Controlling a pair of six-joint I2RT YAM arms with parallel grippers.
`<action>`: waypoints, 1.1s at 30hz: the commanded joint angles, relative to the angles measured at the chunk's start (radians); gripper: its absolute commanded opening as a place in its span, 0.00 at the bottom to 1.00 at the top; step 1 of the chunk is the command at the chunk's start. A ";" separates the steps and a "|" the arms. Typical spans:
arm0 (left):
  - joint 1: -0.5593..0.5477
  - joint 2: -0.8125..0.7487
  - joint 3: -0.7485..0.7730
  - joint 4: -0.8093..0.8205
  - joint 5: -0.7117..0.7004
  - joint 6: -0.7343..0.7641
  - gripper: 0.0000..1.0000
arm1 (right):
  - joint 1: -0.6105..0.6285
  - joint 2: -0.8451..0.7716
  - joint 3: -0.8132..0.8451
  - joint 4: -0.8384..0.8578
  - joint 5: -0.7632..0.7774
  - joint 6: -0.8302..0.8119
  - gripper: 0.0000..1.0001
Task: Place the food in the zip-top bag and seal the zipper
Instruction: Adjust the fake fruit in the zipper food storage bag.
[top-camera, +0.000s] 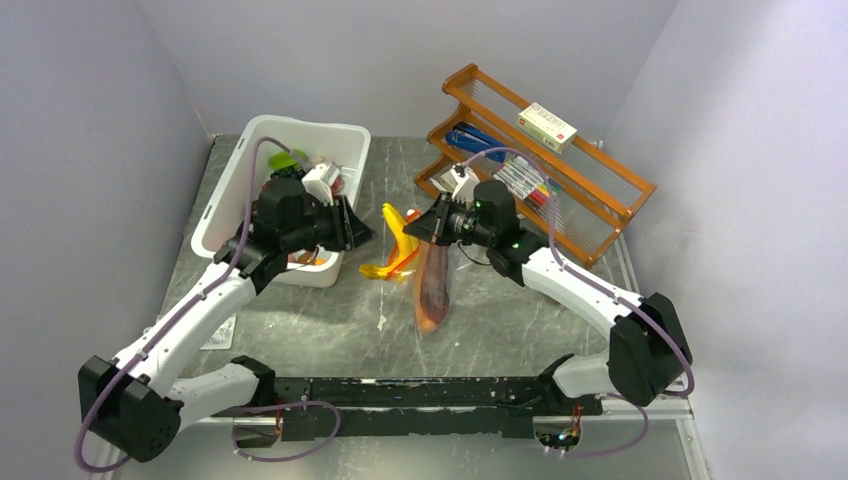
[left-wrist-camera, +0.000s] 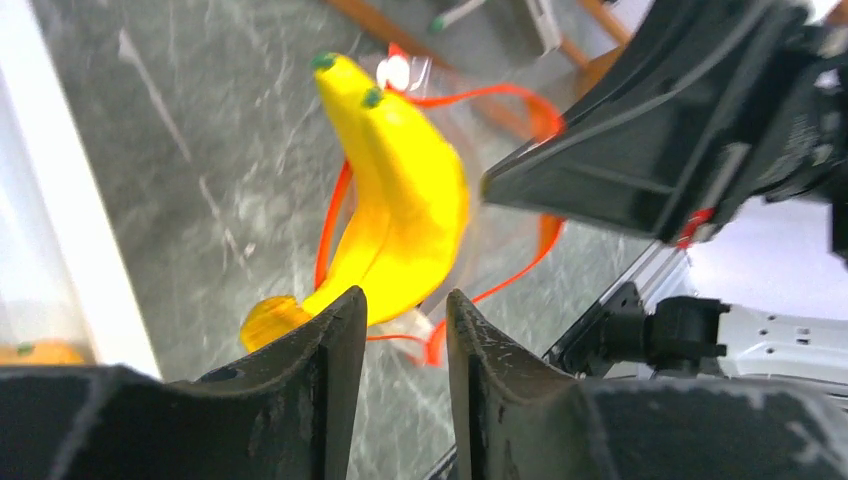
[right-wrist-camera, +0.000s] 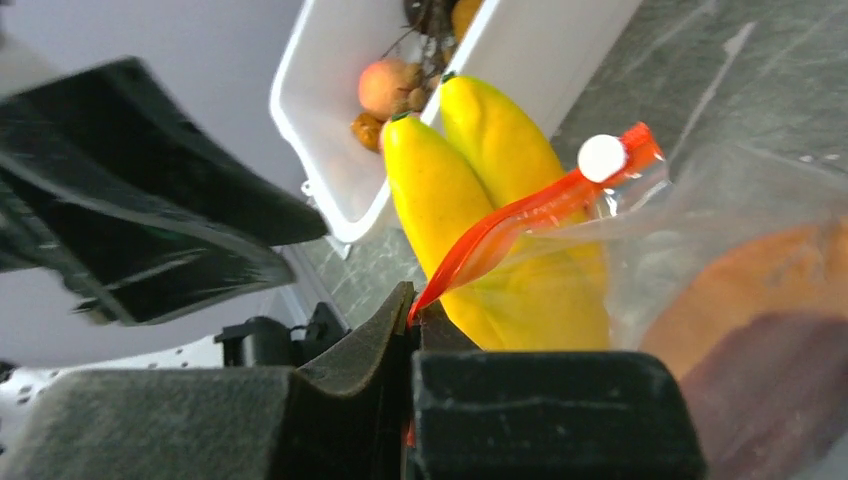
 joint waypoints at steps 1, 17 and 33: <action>-0.005 -0.100 -0.020 -0.108 -0.061 0.050 0.37 | -0.020 -0.063 -0.029 0.200 -0.167 0.039 0.00; -0.005 -0.334 -0.430 0.287 0.207 -0.099 0.76 | -0.033 -0.070 -0.244 0.857 -0.559 0.311 0.00; -0.085 0.130 -0.473 0.714 0.149 -0.089 0.64 | -0.017 0.057 -0.226 0.917 -0.583 0.370 0.00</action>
